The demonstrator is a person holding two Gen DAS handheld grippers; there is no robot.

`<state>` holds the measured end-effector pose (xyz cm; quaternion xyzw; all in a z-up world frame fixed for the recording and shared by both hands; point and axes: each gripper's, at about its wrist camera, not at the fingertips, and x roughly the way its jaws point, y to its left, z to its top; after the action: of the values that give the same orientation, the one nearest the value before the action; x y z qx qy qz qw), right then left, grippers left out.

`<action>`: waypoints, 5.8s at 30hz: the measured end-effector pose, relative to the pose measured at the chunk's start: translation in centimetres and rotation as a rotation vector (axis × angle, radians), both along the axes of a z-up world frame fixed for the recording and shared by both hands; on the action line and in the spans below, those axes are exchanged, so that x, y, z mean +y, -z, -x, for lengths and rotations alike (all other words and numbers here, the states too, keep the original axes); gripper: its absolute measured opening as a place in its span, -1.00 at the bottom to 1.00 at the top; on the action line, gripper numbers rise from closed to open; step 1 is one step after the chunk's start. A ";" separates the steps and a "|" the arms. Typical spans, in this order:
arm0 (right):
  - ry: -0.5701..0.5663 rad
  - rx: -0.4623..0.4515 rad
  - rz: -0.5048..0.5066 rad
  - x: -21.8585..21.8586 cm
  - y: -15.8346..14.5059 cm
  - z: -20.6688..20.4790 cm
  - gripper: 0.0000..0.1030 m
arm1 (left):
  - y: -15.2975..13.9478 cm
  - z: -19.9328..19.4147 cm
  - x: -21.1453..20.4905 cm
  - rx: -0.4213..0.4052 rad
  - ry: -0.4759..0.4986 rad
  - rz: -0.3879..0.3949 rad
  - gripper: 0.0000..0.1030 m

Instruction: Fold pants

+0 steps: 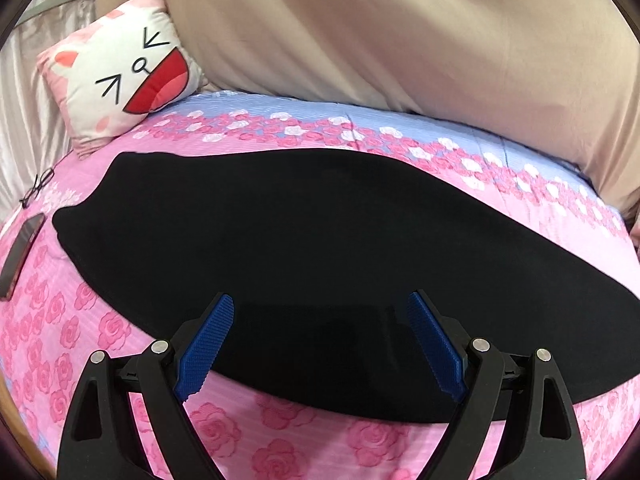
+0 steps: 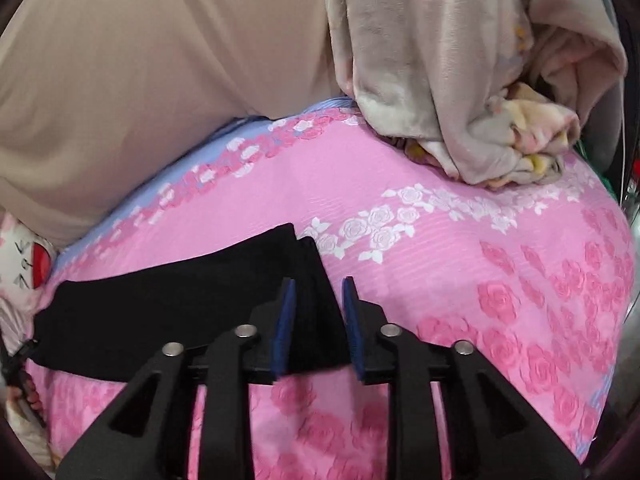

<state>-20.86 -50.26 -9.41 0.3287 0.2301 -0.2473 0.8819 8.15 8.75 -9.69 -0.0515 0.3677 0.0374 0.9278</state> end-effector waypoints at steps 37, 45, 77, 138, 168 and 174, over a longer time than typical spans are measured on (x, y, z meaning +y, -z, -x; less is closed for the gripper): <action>0.059 0.136 -0.041 0.3 2.6 -2.3 0.23 | 2.3 0.7 2.8 0.026 0.036 0.168 0.68; 0.042 0.033 -0.147 0.4 2.3 -3.4 -0.58 | 2.4 0.7 2.7 0.026 0.038 0.175 0.68; -0.849 -0.051 -0.070 34.8 -8.6 -35.3 -0.59 | 3.0 2.2 7.8 -0.078 0.085 0.572 0.68; -0.249 -0.245 -0.215 20.9 2.6 -11.1 0.43 | -14.9 -3.0 7.0 -0.237 0.004 0.295 -0.80; -0.299 -0.390 -0.331 19.6 3.5 -10.9 0.48 | -2.0 7.3 -20.5 -0.052 0.576 -0.098 -0.51; -0.349 -0.356 -0.314 19.7 1.8 -11.8 0.50 | -5.6 13.6 -15.5 -0.184 0.736 -0.006 0.46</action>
<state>-9.10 -30.51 -11.23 0.4547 0.1601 0.0085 0.8761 -5.42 -6.72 -4.05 0.0835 0.2766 -0.3020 0.9085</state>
